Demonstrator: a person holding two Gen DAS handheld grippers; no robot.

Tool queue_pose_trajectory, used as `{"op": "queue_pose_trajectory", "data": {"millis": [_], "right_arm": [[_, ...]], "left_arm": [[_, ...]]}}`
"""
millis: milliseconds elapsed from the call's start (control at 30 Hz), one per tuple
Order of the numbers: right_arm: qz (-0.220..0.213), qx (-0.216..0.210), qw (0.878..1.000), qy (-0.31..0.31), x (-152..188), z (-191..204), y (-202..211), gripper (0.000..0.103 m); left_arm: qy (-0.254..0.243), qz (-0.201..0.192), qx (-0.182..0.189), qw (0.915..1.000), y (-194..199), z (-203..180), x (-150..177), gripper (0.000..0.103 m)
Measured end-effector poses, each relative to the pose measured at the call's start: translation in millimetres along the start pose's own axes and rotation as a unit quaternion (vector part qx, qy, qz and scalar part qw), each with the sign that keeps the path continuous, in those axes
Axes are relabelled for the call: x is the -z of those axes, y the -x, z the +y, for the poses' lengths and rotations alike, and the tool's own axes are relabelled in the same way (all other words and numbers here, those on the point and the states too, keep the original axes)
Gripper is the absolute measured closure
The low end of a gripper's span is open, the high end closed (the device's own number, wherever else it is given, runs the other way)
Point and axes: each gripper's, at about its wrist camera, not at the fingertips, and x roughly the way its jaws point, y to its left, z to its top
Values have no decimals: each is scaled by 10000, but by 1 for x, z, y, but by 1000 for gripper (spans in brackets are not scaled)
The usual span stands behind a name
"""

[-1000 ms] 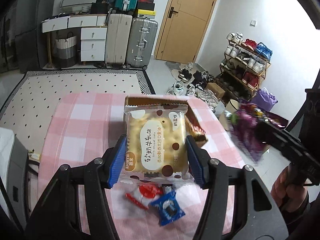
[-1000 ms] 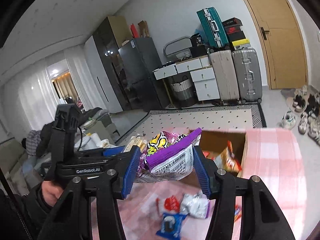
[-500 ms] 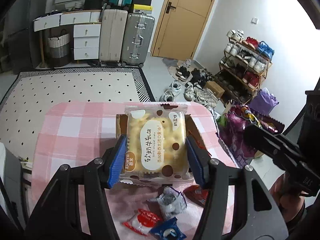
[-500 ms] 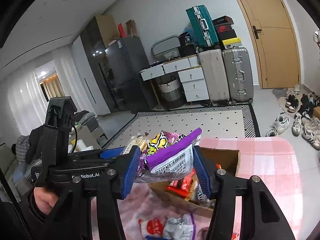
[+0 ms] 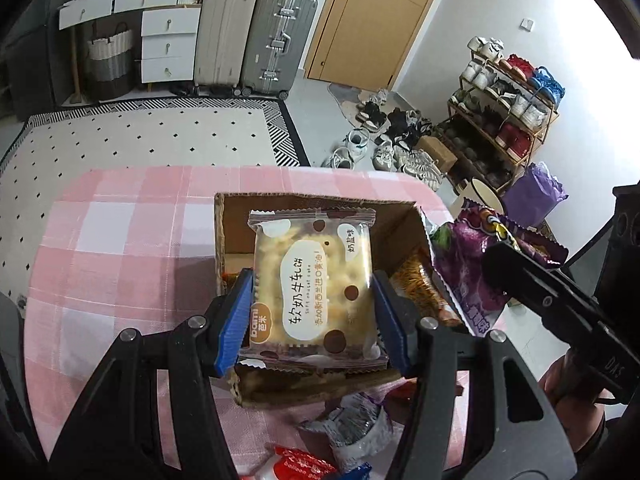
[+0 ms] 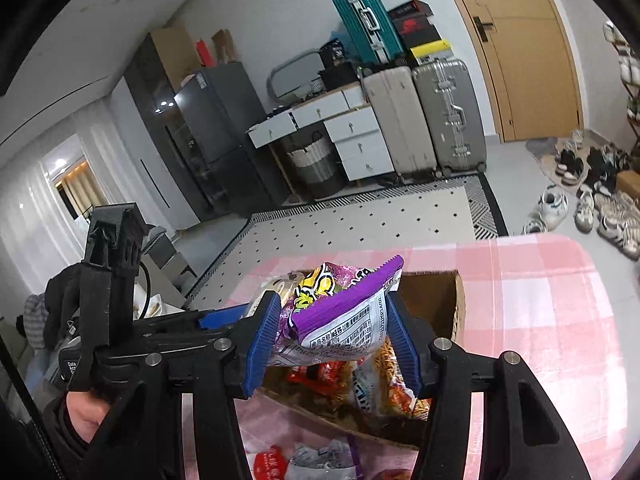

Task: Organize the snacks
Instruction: 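Open both tools to drop the snacks into the SF box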

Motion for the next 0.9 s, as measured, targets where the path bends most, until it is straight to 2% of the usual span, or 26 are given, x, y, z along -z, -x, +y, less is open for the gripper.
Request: {"op": "queue_pose_trajectory", "data": {"millis": [167,367,433,467,500,533,567,900], "right_arm": [[59,35,9999,-143,8,-12,-21,49],[97,165,9997,-141,10,-14,-39,48],[83,216,9997,-126,9,-13,-42,47],[57,180,9998,-77,9,-11,-42,42],[7,188,9998,-20,10,-8,-40,37],[-87,238,9997,51,10,-6,-37,24],[-157,248,9995,80,9,-5,-34,18],[-700,168,9974,-96,7,-7,31,16]], "left_arm": [[39,171,-16,9998,-29,9,1,48],[44,180,-14,9998,-47,14,1,48],[7,209,-52,9998,-50,12,1,42],[-34,234,-10,9997,-52,10,1,38],[-54,261,13,9996,-53,10,1,28],[-66,299,52,9995,-54,9,1,25],[-69,291,55,9995,-51,8,2,25],[18,223,-34,9997,-14,2,12,20]]}}
